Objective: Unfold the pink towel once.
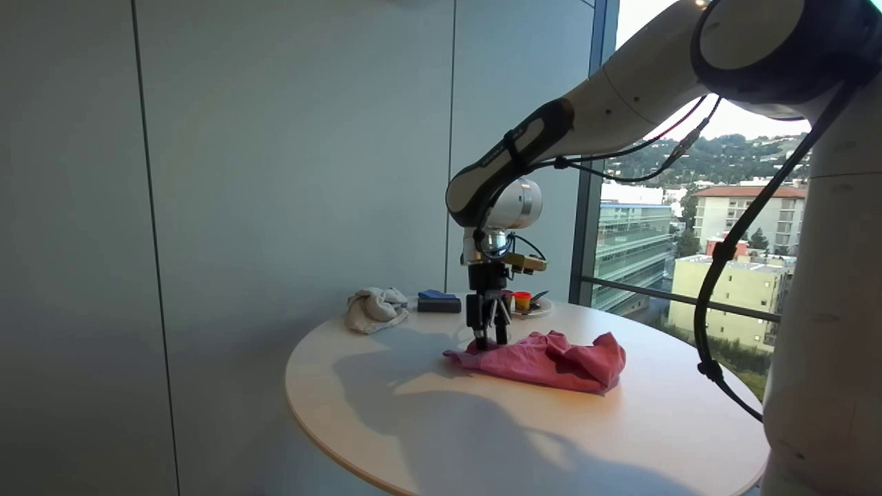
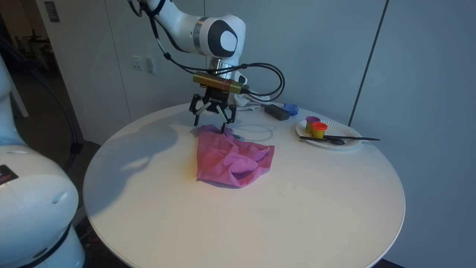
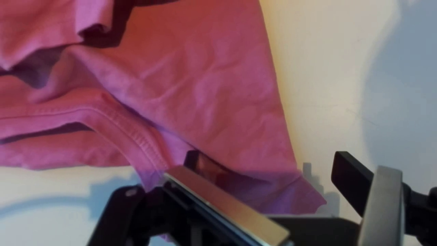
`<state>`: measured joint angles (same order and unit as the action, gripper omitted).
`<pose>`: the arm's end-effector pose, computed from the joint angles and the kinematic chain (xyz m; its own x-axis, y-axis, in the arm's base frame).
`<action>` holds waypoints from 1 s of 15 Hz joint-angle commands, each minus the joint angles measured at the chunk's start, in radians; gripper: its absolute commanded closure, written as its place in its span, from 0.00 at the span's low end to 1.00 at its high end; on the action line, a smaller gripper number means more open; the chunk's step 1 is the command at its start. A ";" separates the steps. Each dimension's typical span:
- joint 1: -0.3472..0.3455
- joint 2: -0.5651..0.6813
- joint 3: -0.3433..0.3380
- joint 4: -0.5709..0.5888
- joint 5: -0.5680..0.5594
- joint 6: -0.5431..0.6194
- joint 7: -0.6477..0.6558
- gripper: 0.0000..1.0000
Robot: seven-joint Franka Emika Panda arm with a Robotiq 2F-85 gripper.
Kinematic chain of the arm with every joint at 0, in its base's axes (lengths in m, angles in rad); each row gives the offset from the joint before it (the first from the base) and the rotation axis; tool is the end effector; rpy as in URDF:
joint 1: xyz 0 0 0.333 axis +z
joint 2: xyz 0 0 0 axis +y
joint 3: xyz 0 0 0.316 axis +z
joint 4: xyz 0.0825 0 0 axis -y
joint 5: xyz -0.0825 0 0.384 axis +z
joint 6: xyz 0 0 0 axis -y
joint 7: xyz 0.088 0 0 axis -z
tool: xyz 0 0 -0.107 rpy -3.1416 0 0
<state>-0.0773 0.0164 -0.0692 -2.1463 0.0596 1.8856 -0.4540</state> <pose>0.5030 -0.0697 0.3750 0.9308 0.2882 -0.2250 0.2555 -0.9529 -0.1636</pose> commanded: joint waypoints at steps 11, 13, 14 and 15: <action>0.006 -0.038 -0.002 -0.046 -0.022 0.036 -0.001 0.00; 0.005 -0.030 -0.004 -0.042 -0.042 0.045 -0.007 0.00; 0.005 -0.027 -0.004 -0.042 -0.046 0.052 -0.012 0.00; 0.005 -0.023 -0.004 -0.040 -0.038 0.049 -0.025 0.00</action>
<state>-0.0711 -0.0054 -0.0719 -2.1846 0.0308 1.9145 -0.4500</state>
